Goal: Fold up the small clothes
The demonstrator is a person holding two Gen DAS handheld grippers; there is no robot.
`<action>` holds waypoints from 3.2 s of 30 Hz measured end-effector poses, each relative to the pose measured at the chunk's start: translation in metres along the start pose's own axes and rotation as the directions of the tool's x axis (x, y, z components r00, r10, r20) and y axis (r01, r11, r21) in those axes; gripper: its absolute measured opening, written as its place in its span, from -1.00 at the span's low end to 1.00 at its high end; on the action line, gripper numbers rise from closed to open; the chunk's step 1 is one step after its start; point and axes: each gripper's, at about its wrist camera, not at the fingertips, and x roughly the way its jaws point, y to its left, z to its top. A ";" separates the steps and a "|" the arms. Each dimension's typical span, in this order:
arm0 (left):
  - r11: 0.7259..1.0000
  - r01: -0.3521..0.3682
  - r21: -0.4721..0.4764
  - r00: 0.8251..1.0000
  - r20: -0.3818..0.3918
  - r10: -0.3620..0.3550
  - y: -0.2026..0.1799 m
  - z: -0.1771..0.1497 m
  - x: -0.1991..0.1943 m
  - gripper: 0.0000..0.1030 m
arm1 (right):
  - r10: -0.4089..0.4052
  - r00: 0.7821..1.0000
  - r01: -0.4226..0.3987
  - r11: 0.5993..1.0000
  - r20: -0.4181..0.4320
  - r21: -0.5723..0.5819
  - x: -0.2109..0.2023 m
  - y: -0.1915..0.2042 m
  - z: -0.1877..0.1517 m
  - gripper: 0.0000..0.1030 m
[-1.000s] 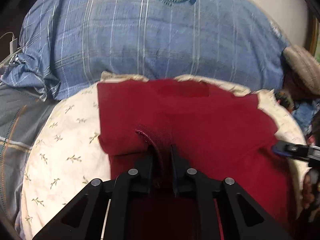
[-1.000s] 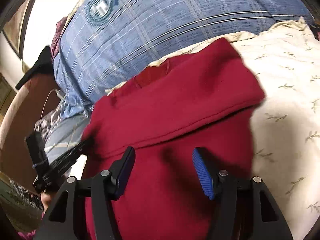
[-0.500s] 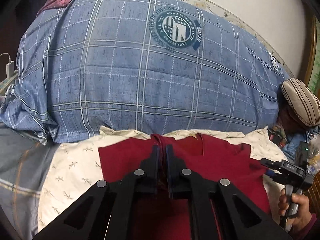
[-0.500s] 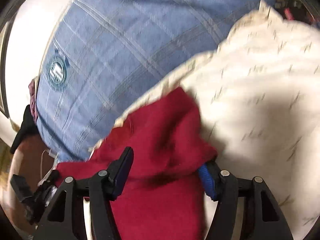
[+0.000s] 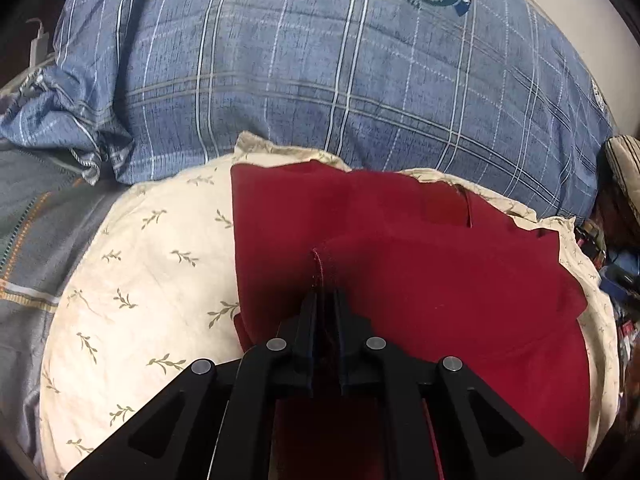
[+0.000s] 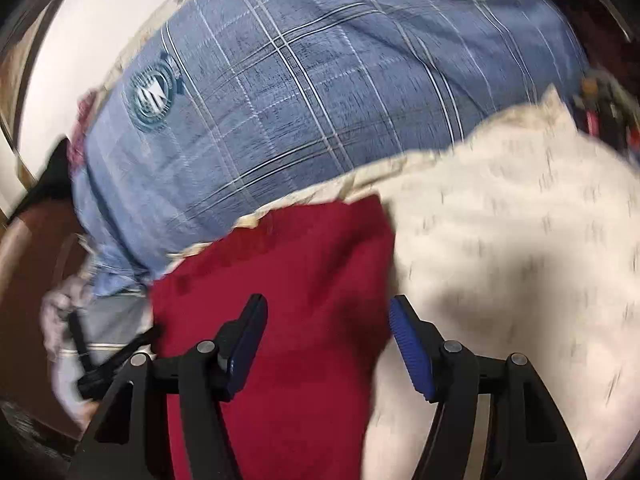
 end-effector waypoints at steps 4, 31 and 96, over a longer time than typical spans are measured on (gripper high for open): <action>1.000 -0.020 0.024 1.000 0.000 0.020 -0.004 -0.006 0.000 -0.84 | -0.082 0.995 0.075 0.990 -0.058 -0.116 0.059 0.021 0.015 -0.15; 0.994 -0.099 0.046 0.993 0.071 0.096 -0.013 -0.004 -0.023 0.10 | -0.178 0.982 0.164 0.964 -0.055 -0.209 0.020 0.040 -0.028 0.05; 0.977 -0.203 0.065 0.977 -0.044 0.206 -0.043 -0.120 -0.146 0.21 | -0.003 0.976 -0.033 0.986 -0.216 -0.164 -0.075 0.043 -0.169 0.43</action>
